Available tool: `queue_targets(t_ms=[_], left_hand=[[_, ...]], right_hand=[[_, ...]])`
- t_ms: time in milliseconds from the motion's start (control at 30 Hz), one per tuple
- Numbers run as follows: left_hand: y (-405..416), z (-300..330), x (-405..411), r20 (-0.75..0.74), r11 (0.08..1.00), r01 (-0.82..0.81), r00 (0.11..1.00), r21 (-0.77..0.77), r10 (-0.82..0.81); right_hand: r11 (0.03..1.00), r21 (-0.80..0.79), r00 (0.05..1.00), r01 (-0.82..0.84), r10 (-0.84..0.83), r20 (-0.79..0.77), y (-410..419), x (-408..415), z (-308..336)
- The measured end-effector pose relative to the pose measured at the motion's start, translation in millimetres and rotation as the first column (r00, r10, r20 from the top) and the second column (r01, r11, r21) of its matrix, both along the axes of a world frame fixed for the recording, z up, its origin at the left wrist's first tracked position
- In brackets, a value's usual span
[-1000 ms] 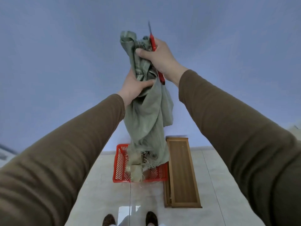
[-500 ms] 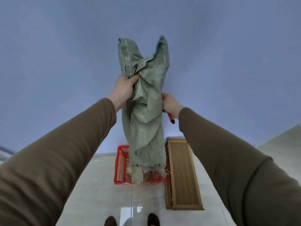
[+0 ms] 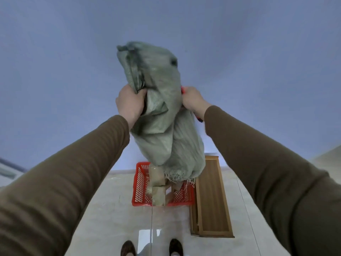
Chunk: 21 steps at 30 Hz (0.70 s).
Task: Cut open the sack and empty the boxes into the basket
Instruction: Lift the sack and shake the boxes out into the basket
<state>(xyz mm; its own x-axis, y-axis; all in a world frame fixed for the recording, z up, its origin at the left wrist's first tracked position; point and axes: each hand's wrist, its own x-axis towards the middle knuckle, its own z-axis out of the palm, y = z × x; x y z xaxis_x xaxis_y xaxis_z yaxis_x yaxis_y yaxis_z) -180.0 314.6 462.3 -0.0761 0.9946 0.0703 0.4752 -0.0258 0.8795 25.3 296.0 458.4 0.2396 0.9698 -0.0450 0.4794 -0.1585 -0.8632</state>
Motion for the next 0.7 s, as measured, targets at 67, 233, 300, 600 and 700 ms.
queue_targets(t_ms=[67, 233, 300, 600, 700], left_hand=[[-1, 10, 8, 0.148, 0.999, -0.001, 0.989, 0.053, -0.006], [-2, 25, 29, 0.326, 0.996, 0.054, 0.942, 0.071, -0.075], [-1, 34, 34, 0.442, 0.997, 0.043, 0.895, 0.067, -0.068], [-9, 72, 52, 0.72, 0.985, 0.166, 0.679, 0.04, -0.144], [-20, 77, 62, 0.739, 0.907, 0.416, 0.59, 0.068, -0.326]], right_hand=[[0.999, 0.004, 0.999, 0.049, -0.049, -0.011, -2, 3, -1], [1.0, -0.025, 0.999, -0.007, 0.008, 0.039, -8, 9, 18], [0.993, 0.051, 0.994, 0.11, -0.109, -0.024, -12, 14, 24], [0.967, 0.054, 0.7, 0.248, -0.14, -0.7, -27, 15, 52], [0.978, 0.057, 0.609, 0.203, -0.08, -0.789, -28, 8, 65]])
